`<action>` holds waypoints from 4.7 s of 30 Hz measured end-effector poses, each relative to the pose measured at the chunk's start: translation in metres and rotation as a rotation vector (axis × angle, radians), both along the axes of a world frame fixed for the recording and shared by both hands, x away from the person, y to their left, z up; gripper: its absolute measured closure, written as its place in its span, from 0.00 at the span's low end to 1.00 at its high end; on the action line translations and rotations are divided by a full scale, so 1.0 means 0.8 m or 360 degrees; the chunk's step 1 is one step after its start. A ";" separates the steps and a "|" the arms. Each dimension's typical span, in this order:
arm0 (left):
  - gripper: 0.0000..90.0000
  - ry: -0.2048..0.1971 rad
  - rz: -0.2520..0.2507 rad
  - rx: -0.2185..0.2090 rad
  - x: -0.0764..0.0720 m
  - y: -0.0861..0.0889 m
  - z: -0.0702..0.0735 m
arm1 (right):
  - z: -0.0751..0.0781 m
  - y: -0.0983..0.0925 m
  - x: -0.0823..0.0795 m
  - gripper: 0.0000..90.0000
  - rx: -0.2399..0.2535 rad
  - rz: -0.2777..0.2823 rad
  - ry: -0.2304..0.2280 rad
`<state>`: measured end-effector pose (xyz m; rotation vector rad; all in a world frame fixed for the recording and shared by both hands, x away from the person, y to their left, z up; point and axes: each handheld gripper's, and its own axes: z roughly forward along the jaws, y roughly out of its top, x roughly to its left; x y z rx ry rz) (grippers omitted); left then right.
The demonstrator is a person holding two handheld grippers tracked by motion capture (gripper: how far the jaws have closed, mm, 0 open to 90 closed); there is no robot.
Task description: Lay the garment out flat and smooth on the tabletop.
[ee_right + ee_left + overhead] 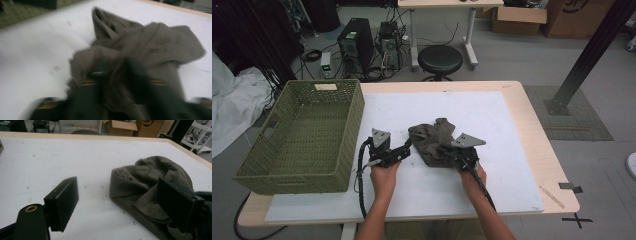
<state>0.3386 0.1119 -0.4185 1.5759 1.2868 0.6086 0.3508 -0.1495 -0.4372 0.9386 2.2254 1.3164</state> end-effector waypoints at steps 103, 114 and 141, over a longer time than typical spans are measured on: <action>0.46 0.0186 -0.0601 0.0247 -0.009 -0.021 -0.007 | -0.015 -0.126 -0.012 0.60 -0.0159 -0.0183 0.0172; 0.94 0.0300 -0.0694 0.0475 0.007 -0.064 -0.021 | -0.015 -0.132 -0.013 0.58 -0.0137 -0.0209 0.0182; 0.87 0.0487 -0.0040 0.0375 0.070 -0.011 -0.028 | -0.008 -0.110 0.105 0.60 -0.0242 -0.0278 0.0281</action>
